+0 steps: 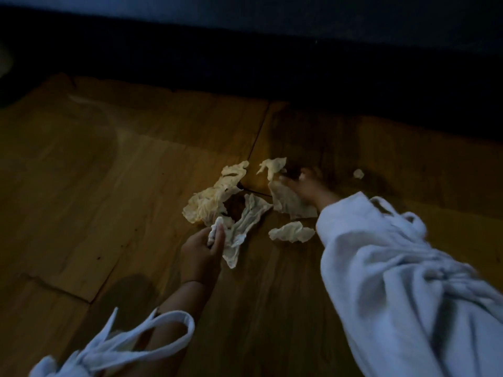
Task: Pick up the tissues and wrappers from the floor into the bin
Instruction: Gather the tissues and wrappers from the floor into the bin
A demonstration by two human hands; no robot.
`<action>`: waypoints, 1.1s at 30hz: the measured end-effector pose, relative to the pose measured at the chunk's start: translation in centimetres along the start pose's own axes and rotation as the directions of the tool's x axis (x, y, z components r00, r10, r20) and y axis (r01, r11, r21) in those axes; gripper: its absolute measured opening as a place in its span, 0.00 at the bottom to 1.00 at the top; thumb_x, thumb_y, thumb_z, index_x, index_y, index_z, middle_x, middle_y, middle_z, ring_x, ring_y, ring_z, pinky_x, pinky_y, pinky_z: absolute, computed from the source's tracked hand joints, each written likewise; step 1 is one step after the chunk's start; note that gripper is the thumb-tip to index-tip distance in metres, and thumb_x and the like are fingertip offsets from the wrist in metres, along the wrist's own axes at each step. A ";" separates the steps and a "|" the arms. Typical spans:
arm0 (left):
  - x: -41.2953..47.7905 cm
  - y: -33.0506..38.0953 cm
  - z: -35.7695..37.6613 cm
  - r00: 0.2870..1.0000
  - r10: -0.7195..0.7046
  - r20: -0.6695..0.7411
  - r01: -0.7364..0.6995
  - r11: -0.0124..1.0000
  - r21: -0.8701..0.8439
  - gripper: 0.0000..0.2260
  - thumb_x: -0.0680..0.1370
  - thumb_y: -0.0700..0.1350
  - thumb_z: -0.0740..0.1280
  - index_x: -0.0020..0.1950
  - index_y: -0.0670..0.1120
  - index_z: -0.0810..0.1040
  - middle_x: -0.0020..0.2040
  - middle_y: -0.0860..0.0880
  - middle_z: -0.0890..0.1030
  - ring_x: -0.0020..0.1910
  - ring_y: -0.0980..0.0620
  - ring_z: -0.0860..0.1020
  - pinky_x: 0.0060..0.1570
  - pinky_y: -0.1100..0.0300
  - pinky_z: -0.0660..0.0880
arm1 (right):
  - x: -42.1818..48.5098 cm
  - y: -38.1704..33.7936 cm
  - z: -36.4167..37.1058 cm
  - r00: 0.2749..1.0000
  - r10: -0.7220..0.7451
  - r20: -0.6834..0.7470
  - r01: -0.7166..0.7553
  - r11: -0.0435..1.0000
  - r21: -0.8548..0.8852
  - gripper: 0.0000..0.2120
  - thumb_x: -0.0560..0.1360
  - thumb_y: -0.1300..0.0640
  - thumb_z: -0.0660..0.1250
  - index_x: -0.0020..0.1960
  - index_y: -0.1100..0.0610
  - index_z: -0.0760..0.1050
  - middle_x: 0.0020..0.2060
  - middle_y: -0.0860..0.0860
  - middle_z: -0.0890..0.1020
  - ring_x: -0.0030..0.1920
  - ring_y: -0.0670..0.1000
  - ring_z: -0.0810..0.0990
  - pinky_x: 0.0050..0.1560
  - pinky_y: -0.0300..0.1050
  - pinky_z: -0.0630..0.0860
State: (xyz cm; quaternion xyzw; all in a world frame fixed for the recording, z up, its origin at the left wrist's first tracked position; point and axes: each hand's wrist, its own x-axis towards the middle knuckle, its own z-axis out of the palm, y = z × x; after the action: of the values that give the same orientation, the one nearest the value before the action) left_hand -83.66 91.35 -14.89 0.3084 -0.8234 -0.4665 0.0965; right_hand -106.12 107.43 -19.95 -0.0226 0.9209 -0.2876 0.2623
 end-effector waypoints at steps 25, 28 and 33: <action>7.5 -0.4 1.4 0.924 -0.274 0.265 0.223 0.953 0.206 0.28 0.78 0.51 0.61 0.76 0.54 0.53 0.75 0.41 0.53 0.71 0.40 0.61 0.66 0.44 0.67 | -3.0 6.3 -2.2 0.945 -0.076 -0.319 0.145 0.969 0.199 0.18 0.78 0.66 0.57 0.68 0.61 0.67 0.67 0.59 0.70 0.67 0.59 0.70 0.59 0.46 0.71; 6.4 -0.8 1.9 0.938 -0.174 0.300 0.101 0.964 0.246 0.28 0.77 0.53 0.62 0.75 0.53 0.55 0.74 0.43 0.54 0.70 0.42 0.63 0.65 0.47 0.67 | -6.1 5.3 0.5 0.962 -0.142 -0.232 0.212 0.925 0.316 0.16 0.78 0.62 0.60 0.64 0.63 0.69 0.62 0.63 0.73 0.56 0.59 0.75 0.47 0.43 0.70; 4.5 -1.5 3.1 0.923 -0.053 0.382 -0.113 0.910 0.398 0.36 0.72 0.61 0.66 0.74 0.58 0.52 0.75 0.49 0.52 0.73 0.44 0.59 0.65 0.48 0.68 | -11.2 5.1 4.6 0.918 -0.385 -0.100 0.396 0.905 0.153 0.29 0.69 0.36 0.62 0.68 0.42 0.64 0.70 0.52 0.60 0.66 0.51 0.64 0.63 0.51 0.68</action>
State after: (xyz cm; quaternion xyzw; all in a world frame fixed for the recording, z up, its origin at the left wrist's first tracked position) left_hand -87.99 90.33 -18.38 0.2111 -0.9106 -0.3319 -0.1269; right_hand -93.64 111.47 -20.65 -0.1742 0.8780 -0.4124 0.1693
